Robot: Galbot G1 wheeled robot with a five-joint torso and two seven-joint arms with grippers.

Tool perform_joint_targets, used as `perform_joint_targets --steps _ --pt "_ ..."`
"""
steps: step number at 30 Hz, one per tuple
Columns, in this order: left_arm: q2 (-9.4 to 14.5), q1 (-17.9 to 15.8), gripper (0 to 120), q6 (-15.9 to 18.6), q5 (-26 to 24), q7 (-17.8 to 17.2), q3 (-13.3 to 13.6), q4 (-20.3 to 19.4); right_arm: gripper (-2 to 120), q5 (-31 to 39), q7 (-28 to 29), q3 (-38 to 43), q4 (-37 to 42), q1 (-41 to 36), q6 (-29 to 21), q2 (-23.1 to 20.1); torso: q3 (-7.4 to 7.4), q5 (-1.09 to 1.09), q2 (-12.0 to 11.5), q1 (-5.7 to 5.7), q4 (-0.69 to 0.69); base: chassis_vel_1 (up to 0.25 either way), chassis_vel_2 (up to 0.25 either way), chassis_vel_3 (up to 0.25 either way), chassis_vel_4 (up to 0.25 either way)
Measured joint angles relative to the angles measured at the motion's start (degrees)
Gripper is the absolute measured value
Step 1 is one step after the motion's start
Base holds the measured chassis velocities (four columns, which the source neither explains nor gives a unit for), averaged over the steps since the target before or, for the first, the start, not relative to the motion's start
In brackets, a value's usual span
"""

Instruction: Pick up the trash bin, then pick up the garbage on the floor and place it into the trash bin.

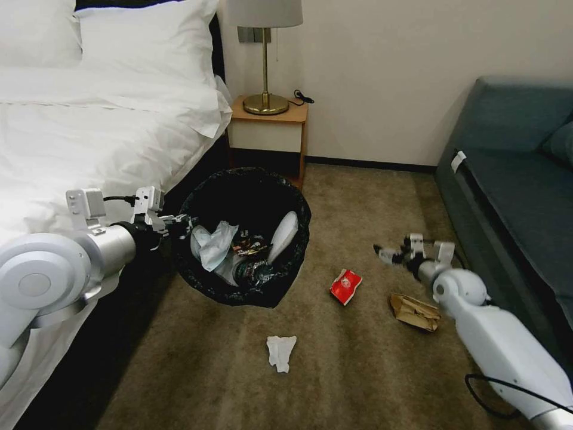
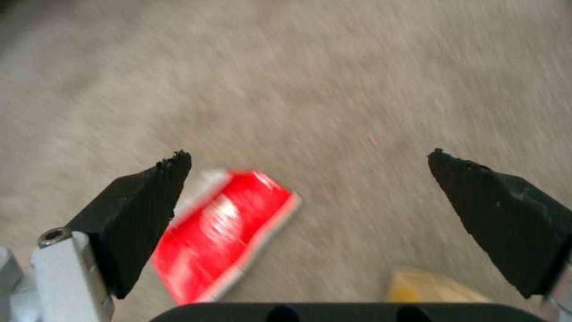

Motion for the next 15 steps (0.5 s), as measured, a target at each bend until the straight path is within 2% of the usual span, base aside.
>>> perform_joint_targets --steps 7,9,15 --pt "0.2 0.7 1 0.0 0.0 0.0 -0.5 -0.6 100 -3.6 -2.6 0.4 -6.5 0.0 1.1 0.4 0.0 0.01 0.0 0.0 -0.01 0.0 0.0 0.0 0.0" --pt "0.4 1.1 1 0.0 0.0 0.0 -0.7 -0.8 100 -5.4 -5.7 0.6 -9.9 0.2 1.9 0.4 0.0 0.0 0.0 0.0 0.0 0.0 0.0 0.0 0.0" --pt "0.4 1.5 1 0.0 0.0 0.0 -0.8 -1.3 100 -8.3 -7.5 0.8 -13.8 0.7 3.5 0.9 0.0 0.0 0.0 0.0 0.0 0.0 0.0 0.0 0.0"
